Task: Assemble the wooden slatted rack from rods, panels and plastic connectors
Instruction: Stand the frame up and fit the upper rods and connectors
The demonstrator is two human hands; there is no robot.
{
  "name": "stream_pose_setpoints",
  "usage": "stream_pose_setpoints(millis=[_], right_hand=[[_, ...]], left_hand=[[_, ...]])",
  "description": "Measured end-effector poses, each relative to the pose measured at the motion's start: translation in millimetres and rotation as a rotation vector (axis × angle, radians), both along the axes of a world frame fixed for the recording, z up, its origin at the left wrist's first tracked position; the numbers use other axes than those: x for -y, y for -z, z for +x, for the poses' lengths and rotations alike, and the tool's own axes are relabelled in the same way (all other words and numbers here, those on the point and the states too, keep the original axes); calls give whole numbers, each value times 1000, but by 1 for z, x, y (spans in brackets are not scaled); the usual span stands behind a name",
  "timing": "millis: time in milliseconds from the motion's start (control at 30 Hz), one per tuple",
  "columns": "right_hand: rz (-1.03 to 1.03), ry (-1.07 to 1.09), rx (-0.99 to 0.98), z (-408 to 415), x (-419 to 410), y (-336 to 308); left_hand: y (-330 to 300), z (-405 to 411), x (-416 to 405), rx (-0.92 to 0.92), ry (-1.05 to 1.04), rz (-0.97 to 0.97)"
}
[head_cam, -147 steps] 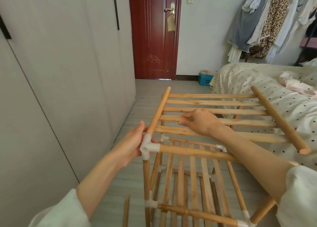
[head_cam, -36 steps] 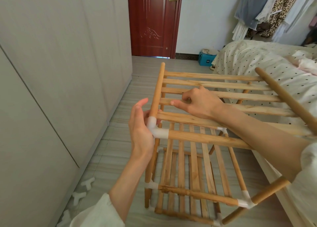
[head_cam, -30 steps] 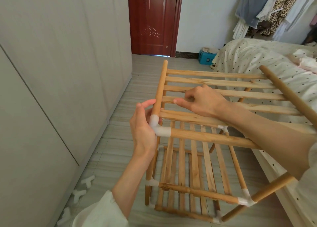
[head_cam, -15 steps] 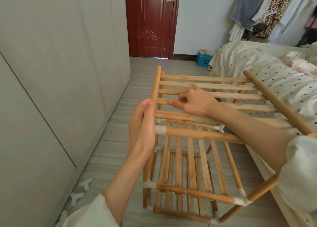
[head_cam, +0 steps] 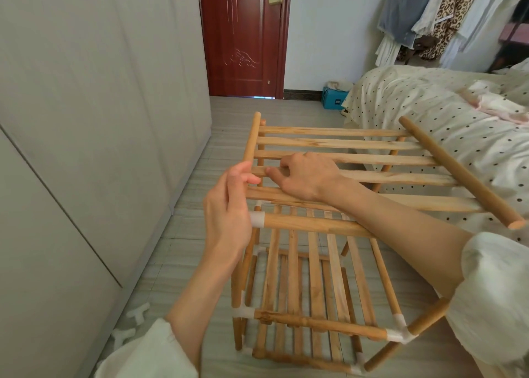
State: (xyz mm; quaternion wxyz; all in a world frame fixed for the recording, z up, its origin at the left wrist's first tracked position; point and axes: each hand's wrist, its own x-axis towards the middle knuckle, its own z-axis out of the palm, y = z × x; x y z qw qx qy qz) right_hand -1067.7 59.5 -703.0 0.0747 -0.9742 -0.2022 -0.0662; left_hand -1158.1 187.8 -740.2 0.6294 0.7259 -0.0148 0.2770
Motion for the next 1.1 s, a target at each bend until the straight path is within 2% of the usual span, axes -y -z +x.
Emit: stream_pose_setpoints(millis=[300, 600, 800, 1100], right_hand=[[-31, 19, 54, -7, 3, 1], [-12, 44, -87, 1, -1, -4], [13, 26, -130, 3, 0, -3], [2, -13, -157, -9, 10, -12]], left_hand=[[1, -4, 6, 112, -85, -45], [-3, 2, -4, -76, 34, -107], [-3, -1, -1, -55, -12, -110], [-1, 0, -8, -73, 63, -126]])
